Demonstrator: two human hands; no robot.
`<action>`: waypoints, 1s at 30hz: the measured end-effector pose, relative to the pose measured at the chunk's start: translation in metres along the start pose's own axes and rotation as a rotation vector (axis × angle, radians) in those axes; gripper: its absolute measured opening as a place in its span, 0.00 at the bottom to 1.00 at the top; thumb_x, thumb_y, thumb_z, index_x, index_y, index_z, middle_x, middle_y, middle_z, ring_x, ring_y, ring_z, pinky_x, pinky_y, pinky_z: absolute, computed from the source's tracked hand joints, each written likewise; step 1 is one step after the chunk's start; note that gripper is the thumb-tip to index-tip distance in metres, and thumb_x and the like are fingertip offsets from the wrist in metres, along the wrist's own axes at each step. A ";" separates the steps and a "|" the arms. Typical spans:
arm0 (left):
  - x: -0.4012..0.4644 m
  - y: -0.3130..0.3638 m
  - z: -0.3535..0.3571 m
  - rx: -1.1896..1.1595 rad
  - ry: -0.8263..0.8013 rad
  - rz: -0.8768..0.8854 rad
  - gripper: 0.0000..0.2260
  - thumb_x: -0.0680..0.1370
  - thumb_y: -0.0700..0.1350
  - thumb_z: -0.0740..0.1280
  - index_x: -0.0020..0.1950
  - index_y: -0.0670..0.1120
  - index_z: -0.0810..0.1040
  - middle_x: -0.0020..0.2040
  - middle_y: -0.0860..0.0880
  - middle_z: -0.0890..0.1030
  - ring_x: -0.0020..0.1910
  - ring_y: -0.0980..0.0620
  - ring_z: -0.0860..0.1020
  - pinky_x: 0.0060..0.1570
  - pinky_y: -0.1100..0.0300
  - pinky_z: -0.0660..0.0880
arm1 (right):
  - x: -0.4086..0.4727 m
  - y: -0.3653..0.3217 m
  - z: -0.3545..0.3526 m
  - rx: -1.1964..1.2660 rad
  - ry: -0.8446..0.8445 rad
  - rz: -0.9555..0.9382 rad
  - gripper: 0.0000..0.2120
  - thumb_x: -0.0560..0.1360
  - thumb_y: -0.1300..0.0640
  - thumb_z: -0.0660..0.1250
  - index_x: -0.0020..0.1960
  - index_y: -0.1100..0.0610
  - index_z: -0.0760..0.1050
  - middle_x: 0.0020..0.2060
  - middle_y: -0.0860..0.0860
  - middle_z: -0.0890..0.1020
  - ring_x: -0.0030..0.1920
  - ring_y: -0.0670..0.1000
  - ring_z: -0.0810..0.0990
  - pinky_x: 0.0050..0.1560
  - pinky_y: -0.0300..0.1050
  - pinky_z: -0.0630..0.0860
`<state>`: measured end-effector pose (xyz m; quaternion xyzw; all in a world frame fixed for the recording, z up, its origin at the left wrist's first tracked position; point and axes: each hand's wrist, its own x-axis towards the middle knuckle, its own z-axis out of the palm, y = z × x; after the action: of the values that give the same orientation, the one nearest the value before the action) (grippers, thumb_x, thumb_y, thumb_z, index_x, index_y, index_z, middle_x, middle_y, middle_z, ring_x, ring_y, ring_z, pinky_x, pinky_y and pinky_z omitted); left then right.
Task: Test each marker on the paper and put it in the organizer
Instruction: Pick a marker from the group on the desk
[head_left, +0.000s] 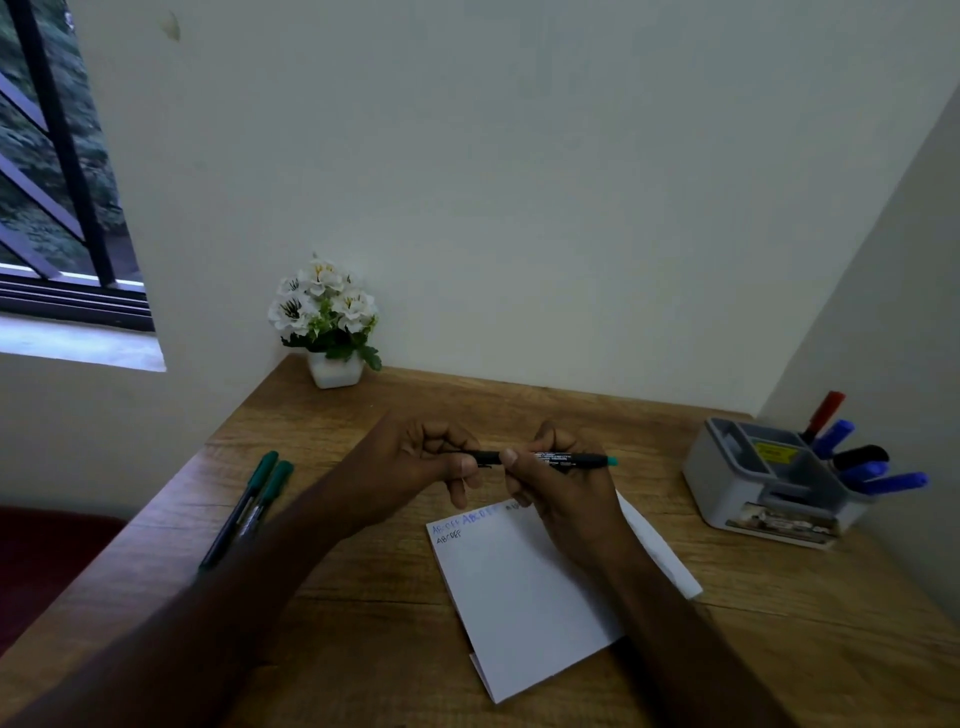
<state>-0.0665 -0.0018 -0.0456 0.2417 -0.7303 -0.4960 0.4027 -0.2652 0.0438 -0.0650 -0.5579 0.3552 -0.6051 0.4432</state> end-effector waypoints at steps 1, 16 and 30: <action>0.001 0.001 0.001 0.007 0.020 0.003 0.04 0.76 0.33 0.68 0.48 0.33 0.81 0.40 0.36 0.84 0.34 0.43 0.82 0.40 0.56 0.79 | 0.001 -0.001 0.001 0.017 0.015 0.002 0.12 0.67 0.53 0.79 0.37 0.55 0.76 0.30 0.58 0.77 0.31 0.54 0.73 0.31 0.45 0.70; 0.029 0.000 0.037 0.370 0.121 -0.061 0.08 0.71 0.44 0.75 0.38 0.40 0.83 0.36 0.40 0.84 0.37 0.48 0.83 0.39 0.57 0.77 | -0.002 -0.027 -0.041 -0.585 0.276 -0.038 0.10 0.80 0.60 0.64 0.59 0.50 0.68 0.44 0.48 0.81 0.40 0.43 0.79 0.41 0.41 0.75; 0.100 0.029 0.159 0.359 -0.174 -0.012 0.06 0.74 0.43 0.73 0.39 0.42 0.84 0.36 0.47 0.85 0.38 0.50 0.84 0.46 0.57 0.80 | -0.050 -0.165 -0.193 -1.289 0.372 0.008 0.02 0.70 0.57 0.75 0.43 0.55 0.84 0.37 0.46 0.84 0.39 0.41 0.82 0.45 0.39 0.82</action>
<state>-0.2530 0.0186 -0.0129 0.2702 -0.8377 -0.3792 0.2855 -0.4805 0.1365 0.0457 -0.5961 0.7181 -0.3564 -0.0452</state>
